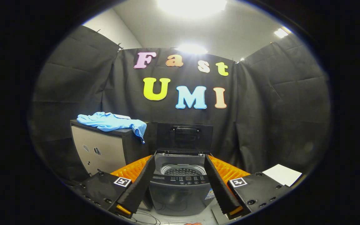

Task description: Put the clothes into the washing machine and then close the washing machine lid.

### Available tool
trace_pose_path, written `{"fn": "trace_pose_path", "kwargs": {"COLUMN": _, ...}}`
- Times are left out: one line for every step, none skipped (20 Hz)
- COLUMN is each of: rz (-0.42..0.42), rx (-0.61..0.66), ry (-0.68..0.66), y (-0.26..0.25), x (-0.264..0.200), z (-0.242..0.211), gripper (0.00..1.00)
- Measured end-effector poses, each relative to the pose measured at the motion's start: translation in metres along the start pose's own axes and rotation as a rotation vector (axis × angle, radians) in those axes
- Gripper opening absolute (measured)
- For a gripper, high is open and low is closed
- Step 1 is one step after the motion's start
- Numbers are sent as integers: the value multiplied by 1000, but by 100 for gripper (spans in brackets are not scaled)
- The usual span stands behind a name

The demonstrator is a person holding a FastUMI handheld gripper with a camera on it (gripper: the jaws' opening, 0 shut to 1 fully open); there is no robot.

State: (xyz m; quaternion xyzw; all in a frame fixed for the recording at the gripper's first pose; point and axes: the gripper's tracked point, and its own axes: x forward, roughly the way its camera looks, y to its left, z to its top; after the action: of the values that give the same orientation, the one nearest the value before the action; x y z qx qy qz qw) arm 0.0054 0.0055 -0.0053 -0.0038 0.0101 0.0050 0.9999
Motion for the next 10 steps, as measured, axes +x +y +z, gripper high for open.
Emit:
{"fn": "trace_pose_path", "kwargs": {"rz": 3, "rx": 2, "ry": 0, "y": 1, "x": 1, "z": -2, "gripper": 98}}
{"fn": "trace_pose_path", "kwargs": {"rz": 2, "rx": -1, "ry": -3, "y": 1, "x": -2, "z": -2, "gripper": 98}}
{"fn": "trace_pose_path", "kwargs": {"rz": 4, "rx": -1, "ry": -4, "y": 2, "x": -3, "z": 0, "gripper": 98}}
{"fn": "trace_pose_path", "kwargs": {"rz": 9, "rx": 2, "ry": -7, "y": 3, "x": -3, "z": 2, "gripper": 98}}
{"fn": "trace_pose_path", "kwargs": {"rz": 13, "rx": -3, "ry": -13, "y": 2, "x": -2, "z": 1, "gripper": 98}}
{"fn": "trace_pose_path", "kwargs": {"rz": 18, "rx": -7, "ry": -16, "y": 2, "x": -1, "z": 3, "gripper": 98}}
{"fn": "trace_pose_path", "kwargs": {"rz": 25, "rx": -7, "ry": -17, "y": 3, "x": 1, "z": 4, "gripper": 98}}
{"fn": "trace_pose_path", "kwargs": {"rz": 36, "rx": 0, "ry": -20, "y": 5, "x": 3, "z": 9, "gripper": 98}}
{"fn": "trace_pose_path", "kwargs": {"rz": 50, "rx": 11, "ry": -24, "y": 9, "x": 5, "z": 16, "gripper": 98}}
{"fn": "trace_pose_path", "kwargs": {"rz": 59, "rx": 23, "ry": -27, "y": 13, "x": 10, "z": 24, "gripper": 98}}
